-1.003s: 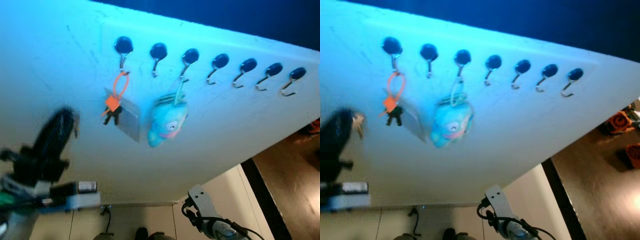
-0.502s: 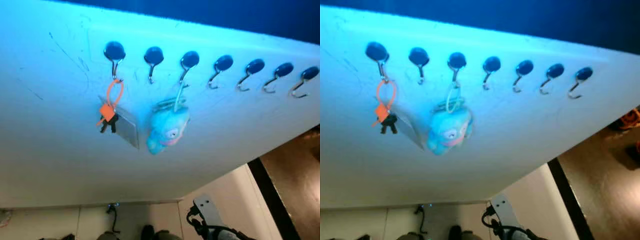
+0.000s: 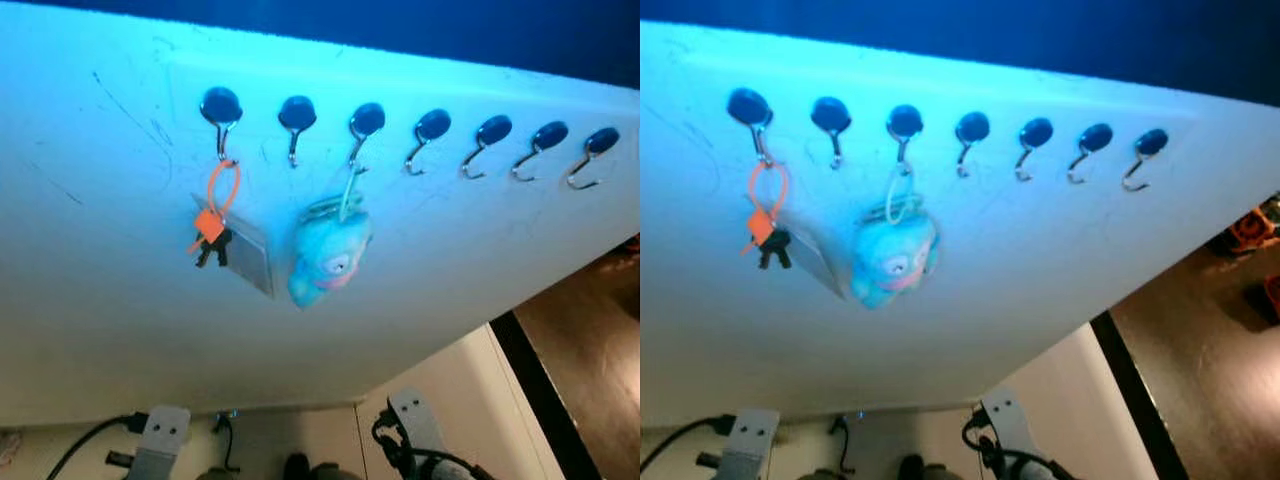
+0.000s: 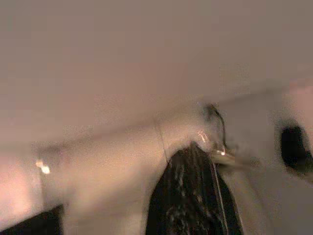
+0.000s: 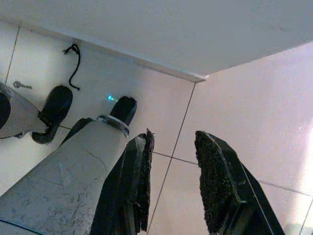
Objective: Hang keys on a hook
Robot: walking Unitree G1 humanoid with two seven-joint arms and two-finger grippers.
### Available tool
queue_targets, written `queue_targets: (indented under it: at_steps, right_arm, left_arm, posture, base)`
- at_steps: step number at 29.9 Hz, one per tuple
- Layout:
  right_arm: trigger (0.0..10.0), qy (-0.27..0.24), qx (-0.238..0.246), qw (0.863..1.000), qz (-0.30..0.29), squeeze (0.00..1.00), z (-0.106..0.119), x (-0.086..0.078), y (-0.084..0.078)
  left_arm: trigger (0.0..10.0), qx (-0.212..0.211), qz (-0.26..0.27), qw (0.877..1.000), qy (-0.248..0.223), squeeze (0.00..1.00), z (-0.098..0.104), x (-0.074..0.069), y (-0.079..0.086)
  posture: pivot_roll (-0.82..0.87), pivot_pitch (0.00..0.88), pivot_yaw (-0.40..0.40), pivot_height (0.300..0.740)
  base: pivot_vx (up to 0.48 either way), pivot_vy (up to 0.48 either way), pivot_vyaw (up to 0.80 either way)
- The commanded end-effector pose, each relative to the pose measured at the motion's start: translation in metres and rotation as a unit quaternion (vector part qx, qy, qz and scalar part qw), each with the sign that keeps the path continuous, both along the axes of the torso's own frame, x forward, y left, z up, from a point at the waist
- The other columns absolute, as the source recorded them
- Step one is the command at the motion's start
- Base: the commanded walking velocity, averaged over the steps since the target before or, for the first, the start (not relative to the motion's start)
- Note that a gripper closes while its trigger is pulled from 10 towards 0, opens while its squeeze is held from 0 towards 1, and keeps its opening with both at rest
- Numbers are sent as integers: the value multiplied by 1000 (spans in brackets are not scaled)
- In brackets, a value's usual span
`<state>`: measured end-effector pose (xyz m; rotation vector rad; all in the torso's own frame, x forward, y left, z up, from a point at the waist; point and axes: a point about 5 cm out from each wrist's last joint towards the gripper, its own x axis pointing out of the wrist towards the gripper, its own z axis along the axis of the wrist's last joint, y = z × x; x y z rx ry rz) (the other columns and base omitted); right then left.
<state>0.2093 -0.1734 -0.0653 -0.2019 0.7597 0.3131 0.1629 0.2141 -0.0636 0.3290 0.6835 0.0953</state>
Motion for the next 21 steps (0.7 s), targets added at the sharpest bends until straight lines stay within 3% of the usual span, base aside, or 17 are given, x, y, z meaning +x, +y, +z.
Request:
queue_targets:
  at_steps: [1, 7, 9, 12, 14, 17, 19, 21]
  right_arm:
    - [10000, 19, -2, 1000, -19, 0, -6, -10, -5]
    - [10000, 18, 4, 999, -30, 0, -6, -10, -2]
    - [10000, 16, 13, 999, -47, 0, -7, -10, 3]
    - [10000, 16, 16, 998, -53, 0, -7, -10, 5]
    - [10000, 16, 28, 997, -70, 0, -9, -12, 12]
    - [10000, 16, 31, 997, -75, 0, -9, -13, 13]
    - [10000, 15, 34, 996, -82, 0, -10, -14, 14]
    - [10000, 15, 34, 996, -82, 0, -10, -14, 14]
  left_arm:
    - [10000, -10, -8, 998, 61, 0, -15, -21, 0]
    - [10000, -10, -14, 996, 83, 0, -18, -21, 10]
    - [10000, -7, -23, 996, 85, 0, -16, -13, 15]
    - [10000, -5, -30, 996, 84, 0, -15, -9, 16]
    - [10000, -5, -54, 996, 77, 0, -10, 6, 16]
    - [10000, -5, -59, 995, 75, 0, -8, 10, 16]
    - [10000, -16, -56, 996, 63, 0, -4, 22, 14]
    - [10000, -16, -56, 996, 63, 0, -4, 22, 14]
  posture:
    - [107, 92, -90, 740]
    - [92, 79, -53, 740]
    - [69, 68, -4, 740]
    - [69, 68, -4, 740]
    - [21, 54, 44, 740]
    - [21, 54, 44, 740]
    - [-2, 53, 40, 740]
    - [-2, 53, 40, 740]
  base:
    - [0, 0, 0]
    - [0, 0, 0]
    - [0, 0, 0]
    - [0, 0, 0]
    - [0, 0, 0]
    - [0, 0, 0]
    - [0, 0, 0]
    - [0, 0, 0]
